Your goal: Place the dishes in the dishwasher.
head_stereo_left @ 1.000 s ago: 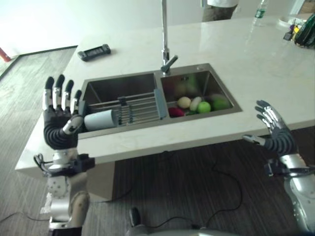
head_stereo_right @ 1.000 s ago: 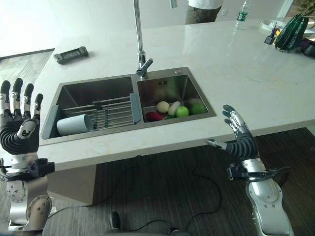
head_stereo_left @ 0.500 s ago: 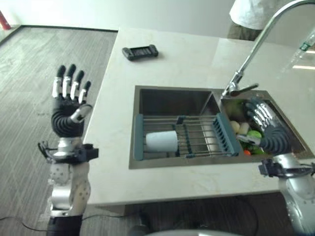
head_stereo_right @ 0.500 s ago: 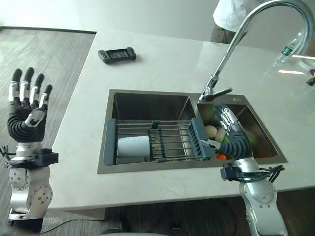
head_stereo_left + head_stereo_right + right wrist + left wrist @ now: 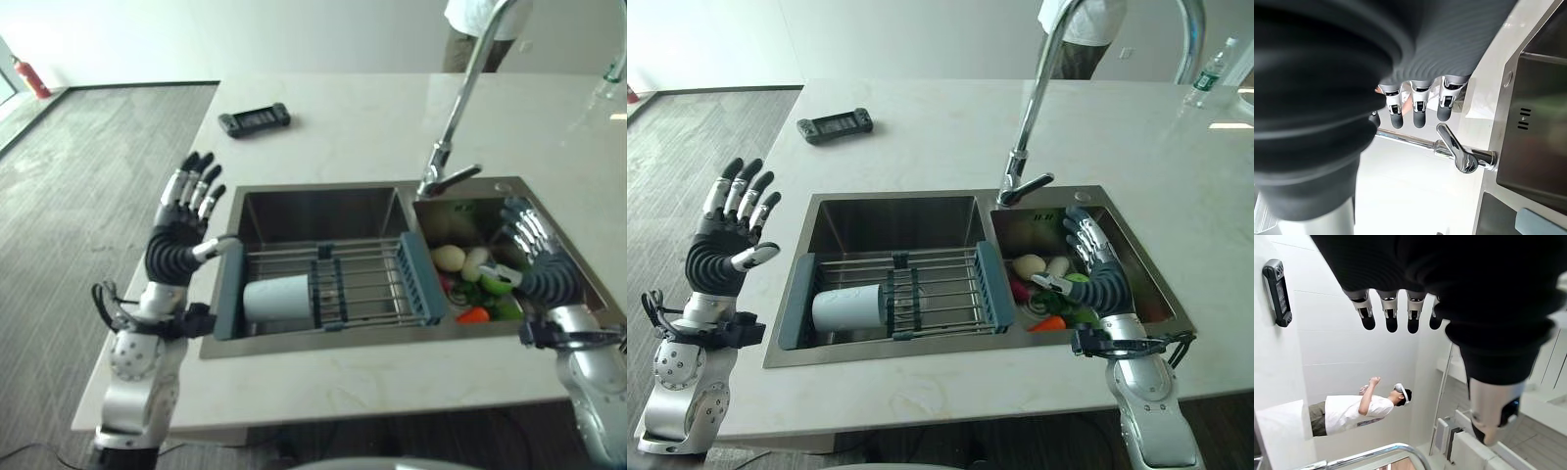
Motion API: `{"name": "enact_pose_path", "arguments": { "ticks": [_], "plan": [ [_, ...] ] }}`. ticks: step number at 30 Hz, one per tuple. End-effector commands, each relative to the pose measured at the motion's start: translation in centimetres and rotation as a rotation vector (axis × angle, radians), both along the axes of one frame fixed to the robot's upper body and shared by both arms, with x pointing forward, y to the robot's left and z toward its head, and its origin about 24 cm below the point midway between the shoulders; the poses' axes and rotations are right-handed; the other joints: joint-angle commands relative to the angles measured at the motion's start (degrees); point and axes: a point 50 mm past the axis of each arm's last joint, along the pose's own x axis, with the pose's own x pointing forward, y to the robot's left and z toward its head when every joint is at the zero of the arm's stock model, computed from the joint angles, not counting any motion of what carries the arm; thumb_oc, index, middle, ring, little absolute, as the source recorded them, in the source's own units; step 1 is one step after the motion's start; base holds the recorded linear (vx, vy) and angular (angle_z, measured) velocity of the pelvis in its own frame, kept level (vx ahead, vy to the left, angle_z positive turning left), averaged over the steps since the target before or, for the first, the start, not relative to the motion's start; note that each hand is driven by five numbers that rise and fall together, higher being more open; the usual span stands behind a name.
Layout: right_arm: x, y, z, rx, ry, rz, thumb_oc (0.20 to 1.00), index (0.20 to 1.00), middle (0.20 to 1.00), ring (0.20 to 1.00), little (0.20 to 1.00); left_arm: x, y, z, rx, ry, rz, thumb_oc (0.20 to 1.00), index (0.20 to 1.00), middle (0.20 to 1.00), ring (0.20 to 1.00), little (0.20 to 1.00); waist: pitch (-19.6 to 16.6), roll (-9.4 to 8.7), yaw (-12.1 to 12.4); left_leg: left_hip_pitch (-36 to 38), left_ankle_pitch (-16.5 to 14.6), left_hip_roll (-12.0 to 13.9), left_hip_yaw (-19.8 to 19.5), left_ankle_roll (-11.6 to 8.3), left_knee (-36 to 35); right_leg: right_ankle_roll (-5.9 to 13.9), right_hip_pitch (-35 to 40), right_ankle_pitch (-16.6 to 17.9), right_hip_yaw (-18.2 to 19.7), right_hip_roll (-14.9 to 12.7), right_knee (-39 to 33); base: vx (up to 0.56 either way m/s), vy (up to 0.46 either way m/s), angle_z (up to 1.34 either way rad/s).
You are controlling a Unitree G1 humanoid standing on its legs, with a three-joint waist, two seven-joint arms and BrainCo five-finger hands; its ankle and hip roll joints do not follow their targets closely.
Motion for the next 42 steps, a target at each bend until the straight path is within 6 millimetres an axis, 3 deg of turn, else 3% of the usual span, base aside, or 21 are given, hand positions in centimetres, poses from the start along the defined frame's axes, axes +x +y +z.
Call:
{"name": "enact_pose_path", "arguments": {
  "ticks": [1, 3, 4, 5, 6, 9, 12, 17, 29, 42],
  "plan": [
    [0.2, 0.2, 2.9, -0.018, -0.134, 0.043, 1.0, 1.0, 1.0, 1.0, 1.0, 0.2, 0.2, 1.5, 0.188, -0.072, 0.061, 1.0, 1.0, 1.0, 1.0, 1.0, -1.8, -0.46, -0.2, 0.8, -2.9, 0.4, 2.6, 0.38, 0.1, 2.79, 1.2, -2.3, 0.5, -1.7, 0.1, 0.02, -0.066, 0.03],
    [0.3, 0.2, 3.0, -0.021, -0.131, 0.05, 1.0, 1.0, 1.0, 1.0, 1.0, 0.6, 0.1, 1.1, 0.373, -0.054, 0.087, 1.0, 1.0, 1.0, 1.0, 1.0, -2.0, 0.08, -0.6, 1.2, -3.0, 0.6, 2.8, 0.21, 0.1, 2.76, 1.3, -2.4, 0.3, -1.6, 0.1, 0.01, -0.056, 0.01],
    [0.4, 0.1, 3.2, -0.026, -0.125, 0.062, 1.0, 1.0, 1.0, 1.0, 1.0, 0.8, 0.3, 0.9, 0.588, -0.032, 0.135, 1.0, 1.0, 1.0, 1.0, 1.0, -2.0, 0.7, -1.0, 1.5, -3.0, 0.7, 2.8, 0.0, 0.1, 2.73, 1.4, -2.5, 0.5, -1.5, 0.1, 0.0, 0.0, 0.0],
    [0.7, 0.1, 3.8, -0.044, -0.117, 0.089, 1.0, 1.0, 1.0, 1.0, 1.0, 1.7, 1.9, 1.3, 0.782, 0.032, 0.217, 1.0, 1.0, 1.0, 1.0, 1.0, -2.4, 1.83, -1.9, 1.9, -2.9, 0.9, 3.1, -0.34, 0.1, 2.78, 1.4, -2.5, 0.5, -1.4, 0.1, 0.0, 0.0, 0.0],
    [0.8, 0.2, 3.9, -0.05, -0.115, 0.095, 1.0, 1.0, 1.0, 1.0, 1.0, 2.1, 2.3, 1.4, 0.821, 0.049, 0.24, 1.0, 1.0, 1.0, 1.0, 1.0, -2.4, 2.17, -2.1, 2.0, -2.9, 0.9, 3.1, -0.43, 0.1, 2.82, 1.4, -2.6, 0.5, -1.4, 0.1, -0.03, -0.004, -0.04],
    [1.2, 0.4, 4.0, -0.057, -0.115, 0.11, 1.0, 1.0, 1.0, 1.0, 1.0, 3.1, 3.2, 1.7, 0.87, 0.095, 0.279, 1.0, 1.0, 1.0, 1.0, 1.0, -2.7, 2.89, -2.9, 2.4, -2.9, 1.0, 3.1, -0.54, 0.1, 2.86, 1.6, -2.7, 0.6, -1.3, 0.1, -0.02, -0.003, -0.04],
    [1.4, 0.5, 4.0, -0.066, -0.111, 0.124, 1.0, 1.0, 1.0, 1.0, 1.0, 4.1, 4.3, 0.4, 0.933, 0.263, 0.298, 1.0, 1.0, 1.0, 1.0, 1.0, -3.0, 3.79, -3.7, 2.7, -2.9, 1.0, 3.3, -0.72, 0.1, 2.91, 1.7, -2.8, 0.7, -1.3, 0.1, -0.04, 0.009, -0.01],
    [1.7, 0.4, 4.3, -0.091, -0.104, 0.146, 1.0, 1.0, 1.0, 1.0, 1.0, 4.9, 4.6, -1.2, 0.979, 0.425, 0.256, 1.0, 1.0, 1.0, 1.0, 1.0, -3.1, 4.62, -4.8, 3.2, -3.0, 1.2, 3.9, -0.79, 0.1, 2.97, 1.7, -2.9, 1.0, -1.4, 0.1, -0.04, 0.034, -0.09],
    [2.2, 0.6, 4.4, -0.104, -0.114, 0.164, 1.0, 1.0, 1.0, 1.0, 1.0, 5.9, 4.7, -4.6, 1.16, 0.693, 0.174, 1.0, 1.0, 1.0, 1.0, 1.0, -3.4, 4.51, -5.6, 3.8, -3.3, 1.1, 4.3, -0.39, 0.1, 3.07, 2.1, -3.1, 1.1, -1.1, 0.1, -0.01, 0.007, -0.02],
    [2.3, 0.9, 4.4, -0.09, -0.133, 0.177, 1.0, 1.0, 1.0, 1.0, 1.0, 5.8, 4.1, -6.8, 1.321, 0.773, 0.122, 1.0, 1.0, 1.0, 1.0, 1.0, -3.3, 3.5, -5.6, 4.2, -3.5, 1.1, 4.8, -0.11, 0.1, 3.2, 2.5, -3.1, 1.0, -0.7, 0.1, 0.0, 0.001, -0.03]
  ]
}}
